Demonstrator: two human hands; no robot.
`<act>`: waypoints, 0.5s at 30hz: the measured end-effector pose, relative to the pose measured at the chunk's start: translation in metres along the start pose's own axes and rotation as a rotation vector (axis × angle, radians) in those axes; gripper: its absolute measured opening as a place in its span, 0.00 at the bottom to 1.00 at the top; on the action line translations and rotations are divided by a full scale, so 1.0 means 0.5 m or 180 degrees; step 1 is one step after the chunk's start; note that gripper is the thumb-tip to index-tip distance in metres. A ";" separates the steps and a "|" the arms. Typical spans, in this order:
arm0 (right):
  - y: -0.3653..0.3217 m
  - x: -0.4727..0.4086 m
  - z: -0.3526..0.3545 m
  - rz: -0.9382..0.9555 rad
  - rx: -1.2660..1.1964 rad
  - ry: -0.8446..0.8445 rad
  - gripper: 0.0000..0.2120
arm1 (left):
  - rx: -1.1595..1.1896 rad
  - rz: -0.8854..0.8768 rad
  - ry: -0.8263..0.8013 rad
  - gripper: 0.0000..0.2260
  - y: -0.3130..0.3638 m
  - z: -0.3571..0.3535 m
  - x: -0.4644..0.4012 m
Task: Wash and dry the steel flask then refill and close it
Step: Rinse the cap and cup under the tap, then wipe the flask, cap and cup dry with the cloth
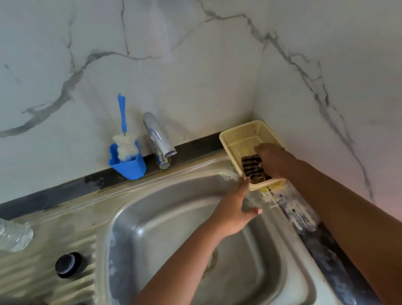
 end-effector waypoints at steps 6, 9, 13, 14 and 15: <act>0.009 -0.027 -0.042 0.0222 0.0488 -0.0280 0.37 | -0.0579 -0.0009 -0.0019 0.39 0.014 -0.042 -0.010; 0.013 -0.038 -0.022 0.0282 0.0541 -0.0025 0.26 | -0.0646 0.0025 -0.0095 0.40 0.012 -0.051 -0.009; 0.006 -0.033 0.003 0.0265 0.0556 0.0075 0.12 | -0.0637 0.0049 -0.0168 0.40 0.004 -0.045 -0.007; 0.005 -0.028 0.010 0.0238 0.0429 0.0124 0.13 | -0.0583 0.0065 -0.0177 0.40 0.002 -0.044 -0.006; 0.005 -0.023 0.020 0.0197 0.0285 0.0175 0.15 | -0.0507 0.0076 -0.0184 0.40 0.000 -0.044 -0.005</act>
Point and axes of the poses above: each hand's wrist, its own x-axis away from the middle knuckle, its own z-axis out of the back of the hand, y = z × x, the point moved 2 cm from there along -x, towards the middle knuckle, and after that the axes turned 8 degrees about x, right-handed, at the moved point
